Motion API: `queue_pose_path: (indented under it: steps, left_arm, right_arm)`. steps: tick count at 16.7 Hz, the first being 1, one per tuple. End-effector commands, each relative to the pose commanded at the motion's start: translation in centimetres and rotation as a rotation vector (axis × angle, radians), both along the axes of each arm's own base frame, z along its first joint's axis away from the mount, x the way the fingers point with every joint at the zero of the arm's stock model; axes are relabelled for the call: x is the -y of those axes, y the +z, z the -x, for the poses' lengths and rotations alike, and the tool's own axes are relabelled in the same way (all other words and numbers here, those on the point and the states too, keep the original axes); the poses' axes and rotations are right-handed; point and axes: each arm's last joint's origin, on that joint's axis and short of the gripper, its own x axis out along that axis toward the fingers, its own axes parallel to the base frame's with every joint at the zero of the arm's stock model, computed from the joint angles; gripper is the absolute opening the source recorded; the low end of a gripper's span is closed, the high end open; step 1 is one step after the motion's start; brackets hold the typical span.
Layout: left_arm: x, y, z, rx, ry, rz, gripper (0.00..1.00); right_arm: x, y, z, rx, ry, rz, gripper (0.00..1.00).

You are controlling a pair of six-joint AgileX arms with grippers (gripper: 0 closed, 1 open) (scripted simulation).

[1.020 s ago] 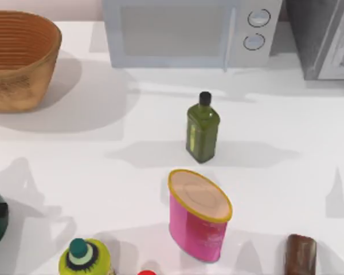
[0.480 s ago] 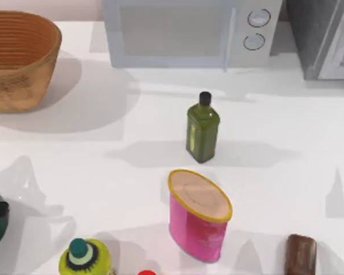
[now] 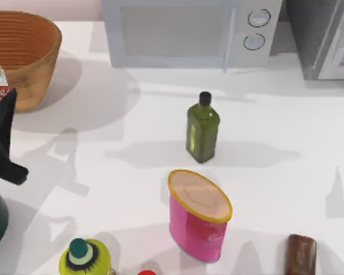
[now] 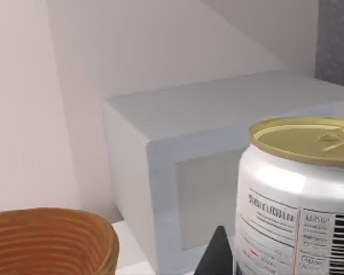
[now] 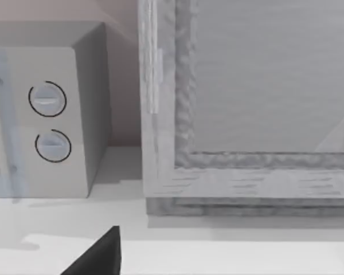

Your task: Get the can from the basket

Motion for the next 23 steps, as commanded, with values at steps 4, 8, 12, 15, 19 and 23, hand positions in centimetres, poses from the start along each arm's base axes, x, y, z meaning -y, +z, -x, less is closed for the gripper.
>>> queue_pose_path:
  steps: [4, 8, 12, 15, 19, 23]
  left_arm:
    - [1.9, 2.0, -5.8, 0.0, -0.277, -0.034, 0.0]
    - [4.5, 0.4, -13.3, -0.015, -0.558, -0.048, 0.0]
    - [7.0, -5.1, -19.8, -0.041, -0.816, -0.04, 0.0]
    - [8.2, -10.6, -23.0, -0.057, -0.977, -0.027, 0.0]
    - [8.3, -17.2, -25.0, -0.073, -1.125, -0.013, 0.0]
    - [6.6, -21.1, -25.6, -0.086, -1.172, -0.001, 0.0]
  right_arm:
    - [0.0, 0.0, 0.0, 0.0, 0.0, 0.0, 1.0]
    - [0.0, 0.0, 0.0, 0.0, 0.0, 0.0, 1.0]
    - [0.0, 0.0, 0.0, 0.0, 0.0, 0.0, 1.0]
    - [0.0, 0.0, 0.0, 0.0, 0.0, 0.0, 1.0]
    - [0.0, 0.0, 0.0, 0.0, 0.0, 0.0, 1.0]
    - [0.0, 0.0, 0.0, 0.0, 0.0, 0.0, 1.0]
